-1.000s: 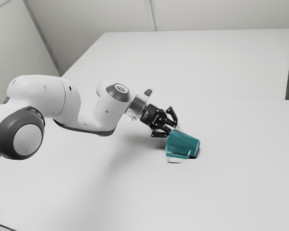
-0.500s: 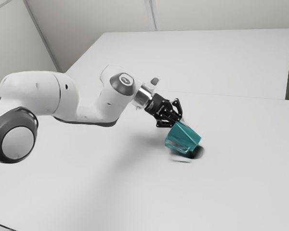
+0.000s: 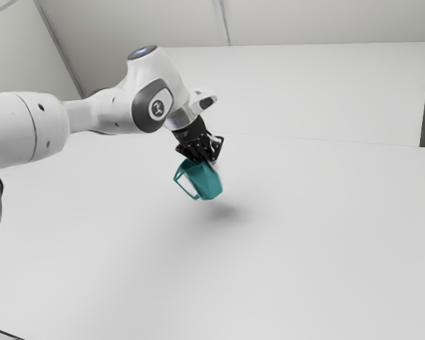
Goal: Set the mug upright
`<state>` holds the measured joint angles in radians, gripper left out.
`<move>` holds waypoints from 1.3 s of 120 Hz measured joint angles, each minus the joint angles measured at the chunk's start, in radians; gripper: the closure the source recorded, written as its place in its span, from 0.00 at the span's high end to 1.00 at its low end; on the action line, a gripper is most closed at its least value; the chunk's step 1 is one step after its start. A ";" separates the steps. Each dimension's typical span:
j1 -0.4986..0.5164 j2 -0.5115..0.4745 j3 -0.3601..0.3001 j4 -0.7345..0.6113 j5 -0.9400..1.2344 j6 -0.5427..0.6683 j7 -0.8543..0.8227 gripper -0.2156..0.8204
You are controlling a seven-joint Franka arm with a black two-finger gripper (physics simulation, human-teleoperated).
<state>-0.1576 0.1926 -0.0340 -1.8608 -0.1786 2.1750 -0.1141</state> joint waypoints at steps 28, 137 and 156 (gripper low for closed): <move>0.014 -0.130 0.000 -0.133 0.233 0.004 -0.022 0.03; 0.084 -0.090 0.002 -0.299 0.329 0.188 -0.025 0.03; 0.092 -0.080 0.002 -0.306 0.329 0.199 -0.026 0.03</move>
<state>-0.0658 0.1127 -0.0324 -2.1669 0.1508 2.3740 -0.1400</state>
